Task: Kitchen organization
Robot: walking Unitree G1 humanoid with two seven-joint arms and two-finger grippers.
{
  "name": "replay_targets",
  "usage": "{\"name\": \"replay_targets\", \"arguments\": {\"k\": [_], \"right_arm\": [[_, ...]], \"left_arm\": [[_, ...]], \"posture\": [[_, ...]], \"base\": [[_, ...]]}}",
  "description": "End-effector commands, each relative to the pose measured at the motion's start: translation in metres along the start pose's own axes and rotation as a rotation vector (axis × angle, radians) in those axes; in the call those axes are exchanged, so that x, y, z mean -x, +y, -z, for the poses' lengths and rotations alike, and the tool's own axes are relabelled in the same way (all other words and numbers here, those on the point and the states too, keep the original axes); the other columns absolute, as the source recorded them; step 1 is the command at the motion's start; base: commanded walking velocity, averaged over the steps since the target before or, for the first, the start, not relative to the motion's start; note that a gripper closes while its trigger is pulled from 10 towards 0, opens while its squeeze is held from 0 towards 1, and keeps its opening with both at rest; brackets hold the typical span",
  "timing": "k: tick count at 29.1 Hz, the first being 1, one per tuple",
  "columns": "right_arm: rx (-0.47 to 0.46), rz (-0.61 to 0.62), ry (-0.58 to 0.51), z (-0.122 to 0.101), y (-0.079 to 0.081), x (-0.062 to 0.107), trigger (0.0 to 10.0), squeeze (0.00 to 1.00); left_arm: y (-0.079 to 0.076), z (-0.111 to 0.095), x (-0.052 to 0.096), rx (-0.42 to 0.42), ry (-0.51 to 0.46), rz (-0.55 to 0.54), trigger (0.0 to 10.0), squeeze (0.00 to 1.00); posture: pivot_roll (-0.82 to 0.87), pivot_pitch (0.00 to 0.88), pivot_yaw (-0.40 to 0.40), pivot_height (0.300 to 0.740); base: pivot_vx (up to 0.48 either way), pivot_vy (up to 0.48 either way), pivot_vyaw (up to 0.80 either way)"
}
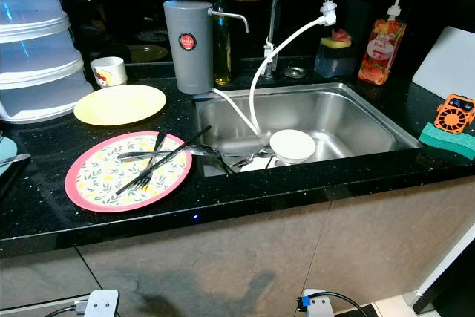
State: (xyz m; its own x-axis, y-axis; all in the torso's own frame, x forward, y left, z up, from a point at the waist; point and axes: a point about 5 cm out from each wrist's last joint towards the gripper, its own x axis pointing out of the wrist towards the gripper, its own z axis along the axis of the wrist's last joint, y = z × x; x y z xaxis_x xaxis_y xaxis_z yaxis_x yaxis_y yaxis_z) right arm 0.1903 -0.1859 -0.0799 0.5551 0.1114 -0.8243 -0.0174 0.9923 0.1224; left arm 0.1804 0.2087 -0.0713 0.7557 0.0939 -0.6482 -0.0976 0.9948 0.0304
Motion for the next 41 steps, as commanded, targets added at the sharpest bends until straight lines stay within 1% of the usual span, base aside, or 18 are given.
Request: {"name": "replay_targets", "arguments": {"k": [1, 7, 17, 28, 41], "right_arm": [[0.001, -0.005, 0.011, 0.004, 0.001, 0.000, 10.0, 0.00], [0.004, -0.004, 0.010, 0.003, 0.001, 0.000, 10.0, 0.00], [0.014, 0.006, 0.012, 0.002, -0.007, 0.002, 10.0, 0.00], [0.014, 0.002, 0.007, -0.001, -0.005, 0.001, 10.0, 0.00], [0.015, -0.007, 0.017, 0.002, -0.002, 0.001, 10.0, 0.00]], "left_arm": [[0.004, 0.003, 0.001, -0.016, 0.021, -0.004, 10.0, 0.00], [0.003, 0.004, 0.001, -0.015, 0.024, -0.001, 10.0, 0.00], [-0.005, 0.008, 0.002, -0.002, 0.038, 0.007, 10.0, 0.00], [-0.005, 0.008, 0.002, -0.008, 0.035, 0.006, 10.0, 0.00], [-0.007, 0.015, 0.006, -0.021, 0.042, 0.020, 10.0, 0.00]], "posture": [[0.05, 0.000, -0.013, 0.740], [0.04, 0.000, -0.018, 0.740], [0.03, 0.000, -0.027, 0.740], [0.04, 0.004, -0.041, 0.740], [0.04, 0.022, -0.049, 0.740]], "base": [[0.000, 0.000, 0.00], [0.000, 0.000, 0.00], [0.000, 0.000, 0.00], [0.000, 0.000, 0.00], [0.000, 0.000, 0.00]]}}
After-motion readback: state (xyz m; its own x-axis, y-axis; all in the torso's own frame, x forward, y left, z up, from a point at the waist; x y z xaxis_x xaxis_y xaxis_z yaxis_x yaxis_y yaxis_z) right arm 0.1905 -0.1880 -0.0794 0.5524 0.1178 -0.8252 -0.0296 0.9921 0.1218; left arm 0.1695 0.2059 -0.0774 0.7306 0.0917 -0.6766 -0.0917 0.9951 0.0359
